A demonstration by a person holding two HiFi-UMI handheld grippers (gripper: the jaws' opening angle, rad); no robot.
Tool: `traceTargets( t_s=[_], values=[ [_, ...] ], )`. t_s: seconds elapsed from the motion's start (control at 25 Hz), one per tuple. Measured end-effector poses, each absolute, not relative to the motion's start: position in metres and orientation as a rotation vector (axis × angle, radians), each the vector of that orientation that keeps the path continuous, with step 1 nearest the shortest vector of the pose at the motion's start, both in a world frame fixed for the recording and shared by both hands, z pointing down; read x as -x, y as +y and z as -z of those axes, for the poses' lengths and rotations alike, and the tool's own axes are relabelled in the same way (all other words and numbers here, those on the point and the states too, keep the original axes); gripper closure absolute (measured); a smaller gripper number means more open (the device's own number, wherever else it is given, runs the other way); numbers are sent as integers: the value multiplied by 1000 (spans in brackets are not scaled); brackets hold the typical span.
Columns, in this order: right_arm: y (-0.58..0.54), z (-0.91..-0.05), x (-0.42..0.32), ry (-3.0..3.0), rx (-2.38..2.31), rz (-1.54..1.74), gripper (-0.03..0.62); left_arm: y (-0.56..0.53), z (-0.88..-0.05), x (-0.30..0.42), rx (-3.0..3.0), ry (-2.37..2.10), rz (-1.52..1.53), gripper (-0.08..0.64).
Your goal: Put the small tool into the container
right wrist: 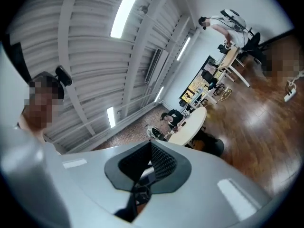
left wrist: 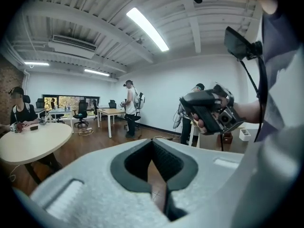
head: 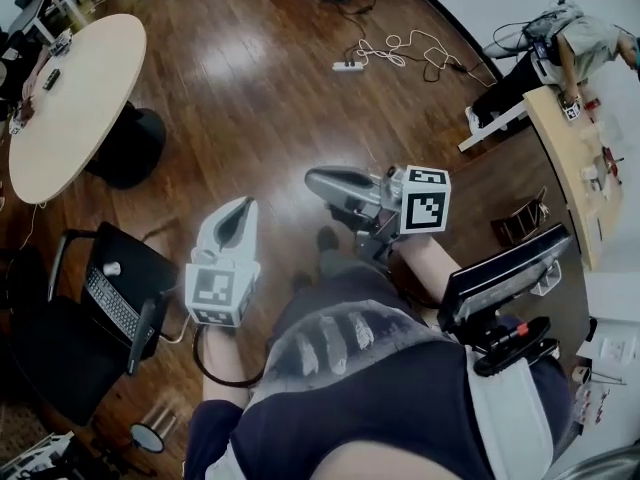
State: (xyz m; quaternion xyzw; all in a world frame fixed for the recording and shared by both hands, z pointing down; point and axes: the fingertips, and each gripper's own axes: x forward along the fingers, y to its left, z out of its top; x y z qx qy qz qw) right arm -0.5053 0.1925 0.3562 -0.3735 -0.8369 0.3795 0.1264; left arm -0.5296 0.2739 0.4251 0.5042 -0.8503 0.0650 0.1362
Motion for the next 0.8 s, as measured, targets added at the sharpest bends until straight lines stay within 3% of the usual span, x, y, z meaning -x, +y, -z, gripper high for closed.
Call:
traceTargets(
  t_s=[0.8],
  values=[
    [41,-375,604,-2360,1113,-1252,591,95,-421,622,-1552,-2317,-379,557]
  ],
)
